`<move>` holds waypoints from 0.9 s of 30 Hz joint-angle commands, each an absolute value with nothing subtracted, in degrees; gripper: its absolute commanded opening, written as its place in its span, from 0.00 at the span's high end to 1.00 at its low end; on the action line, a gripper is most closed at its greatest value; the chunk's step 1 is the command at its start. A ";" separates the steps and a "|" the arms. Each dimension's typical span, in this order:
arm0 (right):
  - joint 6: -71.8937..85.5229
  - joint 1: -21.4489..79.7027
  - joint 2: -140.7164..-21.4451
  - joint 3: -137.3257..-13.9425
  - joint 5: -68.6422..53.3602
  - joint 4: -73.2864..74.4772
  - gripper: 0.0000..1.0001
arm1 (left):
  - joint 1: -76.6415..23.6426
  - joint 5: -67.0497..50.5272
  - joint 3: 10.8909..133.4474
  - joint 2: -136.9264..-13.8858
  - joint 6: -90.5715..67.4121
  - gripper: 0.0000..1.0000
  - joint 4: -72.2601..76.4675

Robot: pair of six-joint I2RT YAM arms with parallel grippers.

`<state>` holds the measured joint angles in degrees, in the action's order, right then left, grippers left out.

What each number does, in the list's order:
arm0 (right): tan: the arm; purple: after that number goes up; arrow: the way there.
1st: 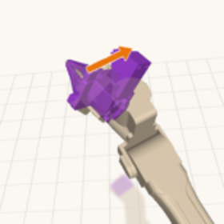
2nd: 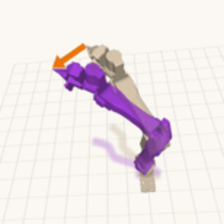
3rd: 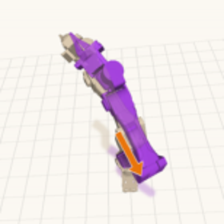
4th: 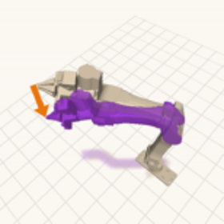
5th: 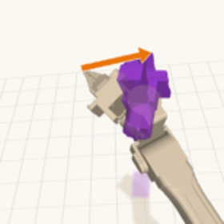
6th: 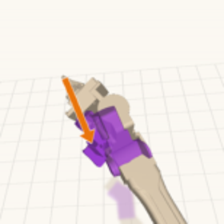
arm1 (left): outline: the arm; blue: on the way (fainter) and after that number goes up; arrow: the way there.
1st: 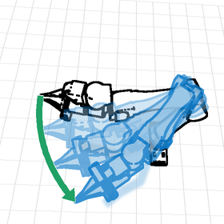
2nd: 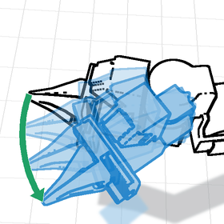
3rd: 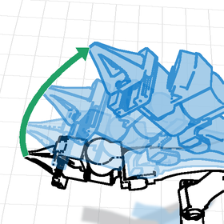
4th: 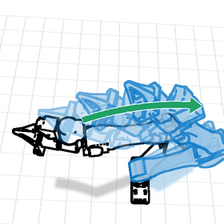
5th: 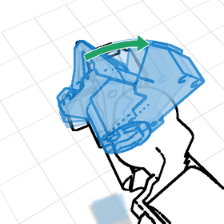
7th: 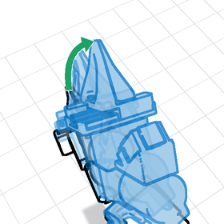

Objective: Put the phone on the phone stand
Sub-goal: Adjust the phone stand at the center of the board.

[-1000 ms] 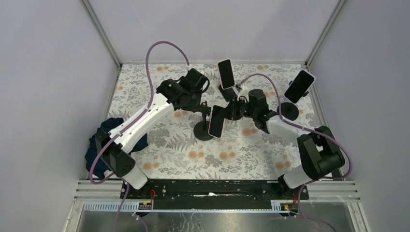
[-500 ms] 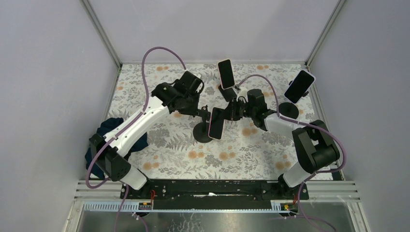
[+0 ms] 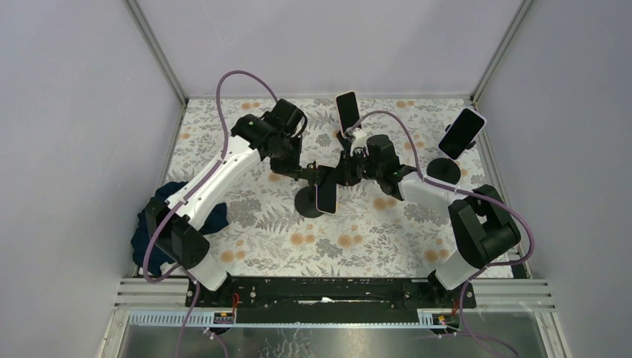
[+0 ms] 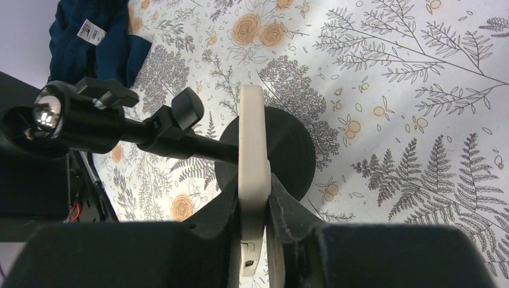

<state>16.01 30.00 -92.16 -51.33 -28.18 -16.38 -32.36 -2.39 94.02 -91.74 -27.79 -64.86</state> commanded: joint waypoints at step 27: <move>1.82 24.95 -83.35 -52.76 -36.17 -6.22 1.00 | -29.62 -8.01 85.19 -75.68 -28.18 0.56 -50.18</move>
